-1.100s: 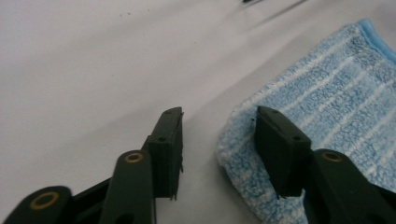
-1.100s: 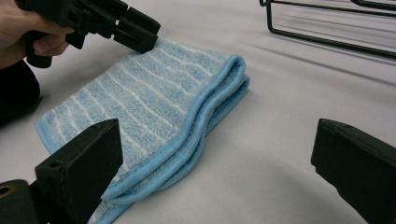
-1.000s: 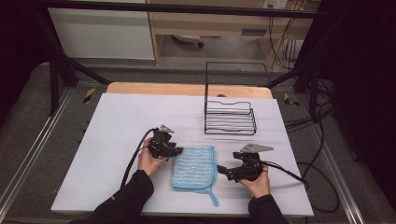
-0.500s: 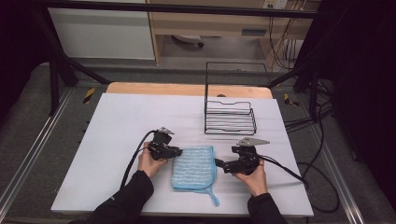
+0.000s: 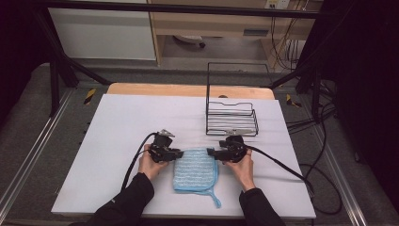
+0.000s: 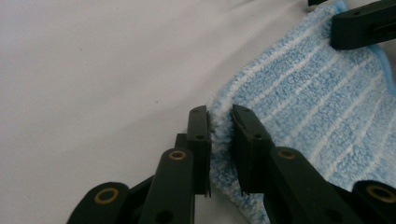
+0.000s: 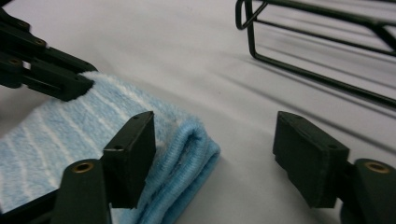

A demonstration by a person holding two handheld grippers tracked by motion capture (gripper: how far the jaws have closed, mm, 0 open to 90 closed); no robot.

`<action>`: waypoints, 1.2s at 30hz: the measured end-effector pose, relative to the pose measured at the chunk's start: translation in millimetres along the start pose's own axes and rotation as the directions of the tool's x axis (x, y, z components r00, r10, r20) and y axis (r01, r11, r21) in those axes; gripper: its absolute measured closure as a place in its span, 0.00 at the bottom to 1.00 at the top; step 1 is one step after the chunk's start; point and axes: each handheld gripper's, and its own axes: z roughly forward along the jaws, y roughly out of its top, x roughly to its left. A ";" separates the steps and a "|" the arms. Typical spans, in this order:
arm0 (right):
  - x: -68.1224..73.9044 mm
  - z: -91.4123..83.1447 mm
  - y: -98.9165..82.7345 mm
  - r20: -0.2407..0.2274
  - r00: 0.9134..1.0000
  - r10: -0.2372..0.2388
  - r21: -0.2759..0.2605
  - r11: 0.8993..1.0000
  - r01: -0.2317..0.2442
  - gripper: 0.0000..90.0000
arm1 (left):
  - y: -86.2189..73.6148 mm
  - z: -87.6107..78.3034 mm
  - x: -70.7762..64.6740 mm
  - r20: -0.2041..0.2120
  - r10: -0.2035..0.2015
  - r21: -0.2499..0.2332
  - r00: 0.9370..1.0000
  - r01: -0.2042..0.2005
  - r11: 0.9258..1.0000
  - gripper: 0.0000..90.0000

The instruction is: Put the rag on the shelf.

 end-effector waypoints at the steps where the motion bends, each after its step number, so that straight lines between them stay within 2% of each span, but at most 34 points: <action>1: -0.1 2.4 -0.5 0.004 1.000 0.000 0.008 1.000 0.000 0.36 | -0.1 0.1 -0.2 -0.001 0.004 -0.001 1.000 -0.004 1.000 0.86; 9: 5.1 2.4 -4.7 -0.028 0.999 0.030 0.044 0.999 -0.029 0.61 | -0.5 -0.1 -2.0 -0.013 0.017 -0.003 1.000 -0.017 1.000 0.86; 15: 7.2 1.5 -5.3 -0.059 0.995 0.083 0.073 0.994 -0.079 0.69 | -0.8 -0.1 -1.6 -0.010 0.015 -0.006 1.000 -0.015 1.000 0.86; 21: 8.3 2.0 -6.2 -0.079 0.992 0.103 0.089 0.991 -0.096 0.79 | -1.0 -0.3 -0.5 -0.002 0.012 -0.007 1.000 -0.012 1.000 0.86; 28: 7.7 2.4 -5.7 -0.085 0.989 0.121 0.092 0.989 -0.113 0.86 | -1.4 -1.5 1.0 0.013 -0.008 -0.013 1.000 0.008 1.000 0.89; 33: 9.9 -0.2 -5.1 -0.076 0.988 0.137 0.069 0.989 -0.132 0.87 | -1.3 -4.8 1.7 0.022 -0.021 -0.023 1.000 0.022 1.000 0.91; 36: 10.6 -3.8 -3.3 -0.088 0.987 0.134 0.052 0.990 -0.130 0.88 | -0.8 -9.2 2.2 0.029 -0.026 -0.034 0.999 0.027 0.999 0.92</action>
